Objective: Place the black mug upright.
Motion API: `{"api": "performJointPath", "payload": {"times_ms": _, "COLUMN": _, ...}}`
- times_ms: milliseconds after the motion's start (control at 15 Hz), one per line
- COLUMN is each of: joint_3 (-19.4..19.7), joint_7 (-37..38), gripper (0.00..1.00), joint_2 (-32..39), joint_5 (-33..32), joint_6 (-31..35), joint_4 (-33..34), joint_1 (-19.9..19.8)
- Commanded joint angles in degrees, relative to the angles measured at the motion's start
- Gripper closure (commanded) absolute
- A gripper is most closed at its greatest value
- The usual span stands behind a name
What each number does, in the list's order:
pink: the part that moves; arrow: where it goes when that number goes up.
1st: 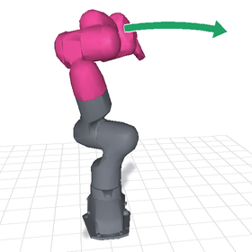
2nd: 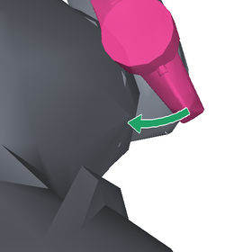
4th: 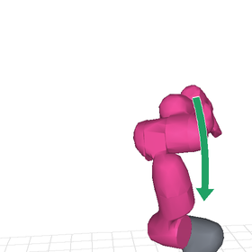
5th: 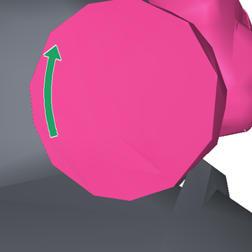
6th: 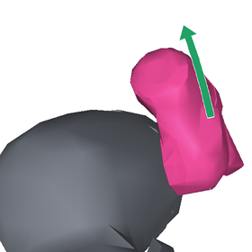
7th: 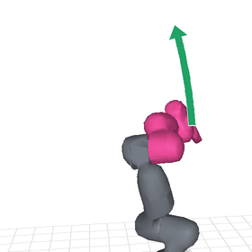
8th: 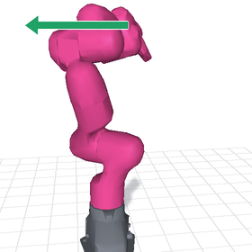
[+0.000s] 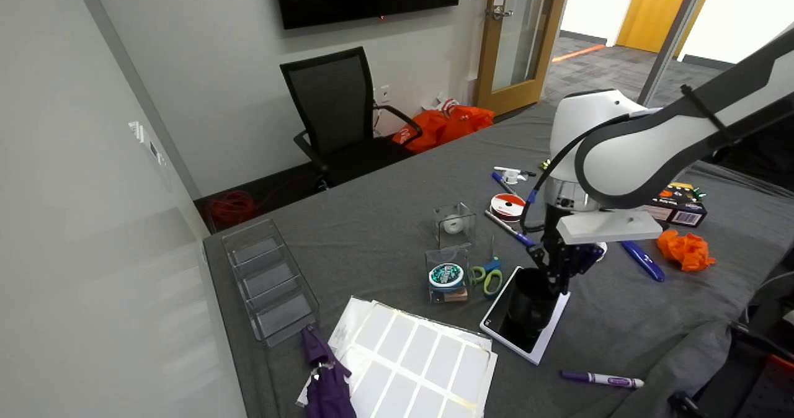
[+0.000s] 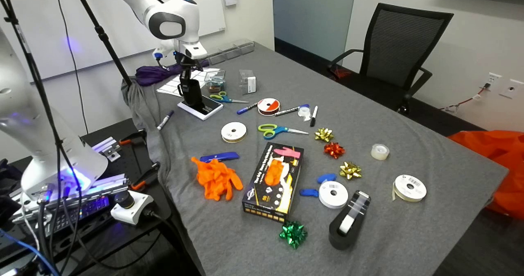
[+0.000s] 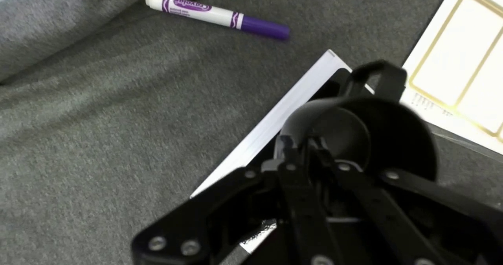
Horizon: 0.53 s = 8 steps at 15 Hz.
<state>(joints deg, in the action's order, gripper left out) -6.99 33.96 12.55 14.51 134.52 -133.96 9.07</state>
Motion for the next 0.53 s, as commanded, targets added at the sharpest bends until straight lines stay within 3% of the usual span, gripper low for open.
{"api": "performJointPath", "payload": {"times_ms": 0, "joint_3": 0.2, "joint_7": -1.1, "gripper": 0.55, "joint_2": -2.1, "joint_5": 3.3, "joint_6": -0.4, "joint_4": -1.3, "joint_1": -0.4}}
{"api": "performJointPath", "payload": {"times_ms": 267, "joint_3": 0.1, "joint_7": -1.7, "gripper": 0.27, "joint_2": -2.9, "joint_5": 5.0, "joint_6": -0.4, "joint_4": -1.9, "joint_1": -0.4}}
{"api": "performJointPath", "payload": {"times_ms": 467, "joint_3": 0.4, "joint_7": -1.0, "gripper": 0.07, "joint_2": -4.7, "joint_5": 2.3, "joint_6": -0.6, "joint_4": -3.3, "joint_1": 0.2}}
